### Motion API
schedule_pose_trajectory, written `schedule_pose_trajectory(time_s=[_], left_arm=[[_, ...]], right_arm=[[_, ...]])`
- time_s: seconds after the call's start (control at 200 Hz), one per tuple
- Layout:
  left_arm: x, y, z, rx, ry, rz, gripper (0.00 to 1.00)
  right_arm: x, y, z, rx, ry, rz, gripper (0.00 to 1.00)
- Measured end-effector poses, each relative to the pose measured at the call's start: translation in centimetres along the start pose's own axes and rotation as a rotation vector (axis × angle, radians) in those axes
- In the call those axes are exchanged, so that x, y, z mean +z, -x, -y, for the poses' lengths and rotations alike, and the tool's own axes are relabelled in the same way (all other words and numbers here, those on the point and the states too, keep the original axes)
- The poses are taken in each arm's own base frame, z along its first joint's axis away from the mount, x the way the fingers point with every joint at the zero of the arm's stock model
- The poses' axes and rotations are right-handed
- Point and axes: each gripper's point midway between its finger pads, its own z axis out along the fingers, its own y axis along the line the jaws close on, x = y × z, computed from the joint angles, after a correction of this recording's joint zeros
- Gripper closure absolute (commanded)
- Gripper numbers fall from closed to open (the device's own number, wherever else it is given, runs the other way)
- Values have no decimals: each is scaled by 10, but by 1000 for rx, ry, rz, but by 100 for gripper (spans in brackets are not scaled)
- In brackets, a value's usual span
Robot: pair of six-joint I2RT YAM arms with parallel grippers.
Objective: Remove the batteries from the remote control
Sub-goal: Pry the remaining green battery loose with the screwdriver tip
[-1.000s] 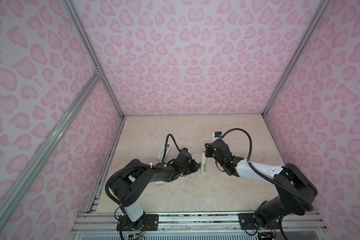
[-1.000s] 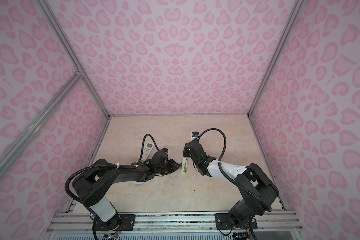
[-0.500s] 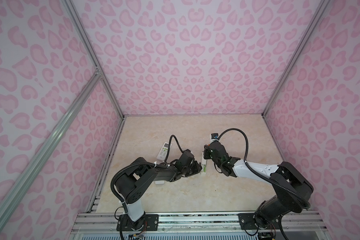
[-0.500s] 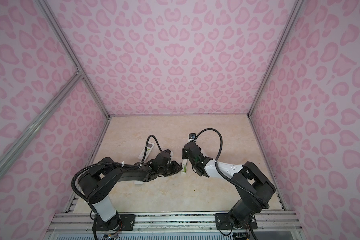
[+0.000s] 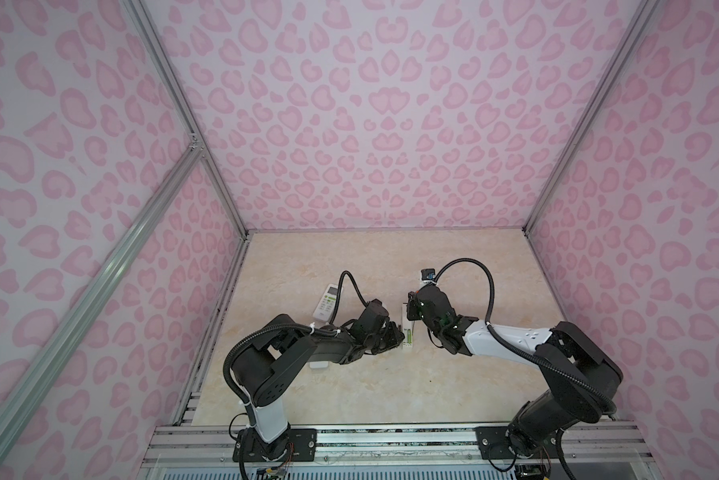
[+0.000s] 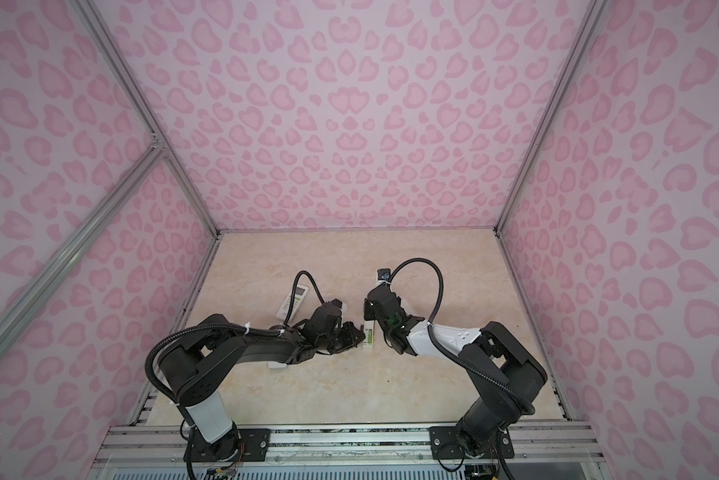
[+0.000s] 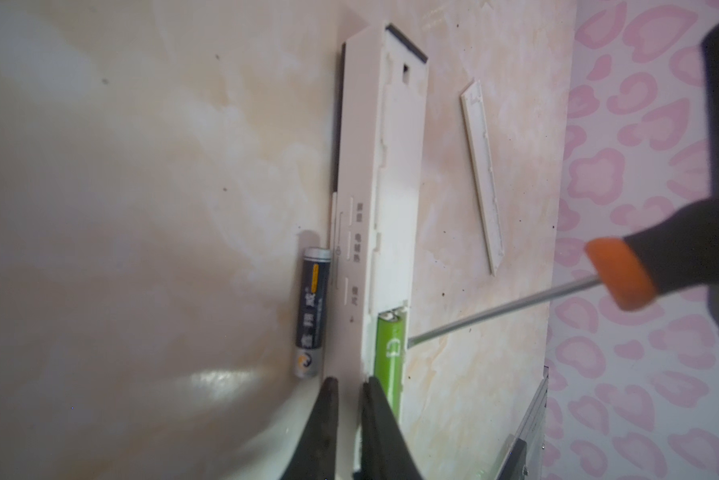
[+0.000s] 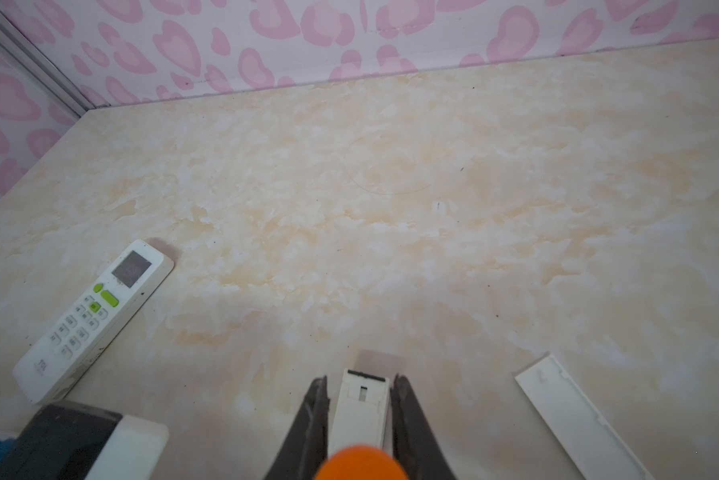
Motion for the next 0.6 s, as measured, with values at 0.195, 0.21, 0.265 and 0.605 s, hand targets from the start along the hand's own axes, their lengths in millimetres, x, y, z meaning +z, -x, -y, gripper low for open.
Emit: schedule_pose_trajectory(time_s=[0.195,0.21,0.265,0.605], left_arm=[[0,-2,1,-2,-2,-3,84],[0,-2,1,-2,-2,-4,84],[0,-2,1,-3,-1,-4,85],[0,-2,1,-3,-1,-4,85]], right_arm=[[-7,14,-3,9,11,43,100],[-7,15,-3,8,10,43,100],[-7,14,-3,7,9,42,100],[5,0,-2,-9,-3,12,100]])
